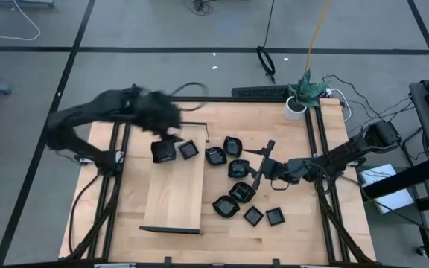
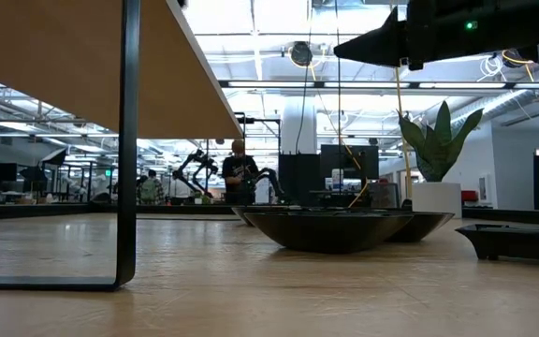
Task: Pick & Place Mini shaped plates
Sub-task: Stack the square plate on top of the square plate on the shelf
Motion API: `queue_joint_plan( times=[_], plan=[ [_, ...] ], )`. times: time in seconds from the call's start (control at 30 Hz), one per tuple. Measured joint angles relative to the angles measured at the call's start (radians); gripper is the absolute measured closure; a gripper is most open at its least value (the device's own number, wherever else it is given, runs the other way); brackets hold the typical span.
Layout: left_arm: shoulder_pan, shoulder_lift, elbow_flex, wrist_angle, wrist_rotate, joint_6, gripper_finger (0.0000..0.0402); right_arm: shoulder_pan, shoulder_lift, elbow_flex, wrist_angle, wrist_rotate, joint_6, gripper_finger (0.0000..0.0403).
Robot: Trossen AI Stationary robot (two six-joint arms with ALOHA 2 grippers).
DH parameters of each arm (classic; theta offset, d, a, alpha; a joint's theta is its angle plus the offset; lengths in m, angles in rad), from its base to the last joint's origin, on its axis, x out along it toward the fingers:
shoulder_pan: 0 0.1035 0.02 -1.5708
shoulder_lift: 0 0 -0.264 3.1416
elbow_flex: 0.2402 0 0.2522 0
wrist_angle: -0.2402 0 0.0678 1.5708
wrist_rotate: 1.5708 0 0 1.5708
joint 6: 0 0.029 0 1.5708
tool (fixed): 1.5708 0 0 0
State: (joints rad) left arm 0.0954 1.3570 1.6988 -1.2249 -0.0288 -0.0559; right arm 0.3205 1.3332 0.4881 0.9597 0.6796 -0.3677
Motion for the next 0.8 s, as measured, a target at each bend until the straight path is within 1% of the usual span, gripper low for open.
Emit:
queue_joint_plan(
  times=[0.07, 0.13, 0.2, 0.23, 0.3, 0.37, 0.4, 0.47, 0.5, 0.57, 0.67, 0.73, 0.8],
  plan=[
    [-0.053, -0.119, -0.104, 0.079, -0.068, -0.044, 0.0181, 0.009, -0.013, 0.000, -0.022, 0.000, 0.020, 0.0195],
    [-0.108, -0.238, -0.237, 0.199, -0.162, -0.082, 0.0181, 0.018, -0.041, 0.003, -0.068, 0.000, 0.061, 0.0195],
    [-0.162, -0.351, -0.386, 0.338, -0.242, -0.114, 0.0181, 0.038, -0.085, 0.025, -0.204, -0.001, 0.137, 0.0195],
    [-0.188, -0.406, -0.460, 0.418, -0.269, -0.121, 0.0181, 0.051, -0.109, 0.051, -0.327, -0.006, 0.184, 0.0195],
    [-0.241, -0.506, -0.607, 0.591, -0.322, -0.104, 0.0181, 0.079, -0.153, 0.144, -0.669, -0.060, 0.308, 0.0195],
    [-0.290, -0.585, -0.750, 0.754, -0.359, -0.058, 0.0181, 0.105, -0.167, 0.265, -1.047, -0.132, 0.487, 0.0195],
    [-0.310, -0.618, -0.814, 0.829, -0.369, -0.028, 0.0181, 0.118, -0.160, 0.319, -1.203, -0.170, 0.580, 0.0195],
    [-0.338, -0.664, -0.925, 0.971, -0.373, 0.024, 0.0181, 0.140, -0.129, 0.401, -1.462, -0.263, 0.725, 0.0195],
    [-0.349, -0.680, -0.970, 1.030, -0.372, 0.044, 0.0181, 0.153, -0.113, 0.421, -1.554, -0.314, 0.778, 0.0195],
    [-0.368, -0.696, -1.043, 1.125, -0.365, 0.067, 0.0181, 0.175, -0.087, 0.431, -1.655, -0.420, 0.853, 0.0195],
    [-0.382, -0.702, -1.102, 1.218, -0.365, 0.073, 0.0181, 0.202, -0.044, 0.399, -1.654, -0.549, 0.925, 0.0195],
    [-0.385, -0.701, -1.120, 1.231, -0.366, 0.074, 0.0181, 0.221, -0.013, 0.374, -1.660, -0.606, 0.947, 0.0195],
    [-0.385, -0.701, -1.123, 1.228, -0.366, 0.072, 0.0181, 0.239, 0.007, 0.358, -1.659, -0.632, 0.961, 0.0195]
  ],
)
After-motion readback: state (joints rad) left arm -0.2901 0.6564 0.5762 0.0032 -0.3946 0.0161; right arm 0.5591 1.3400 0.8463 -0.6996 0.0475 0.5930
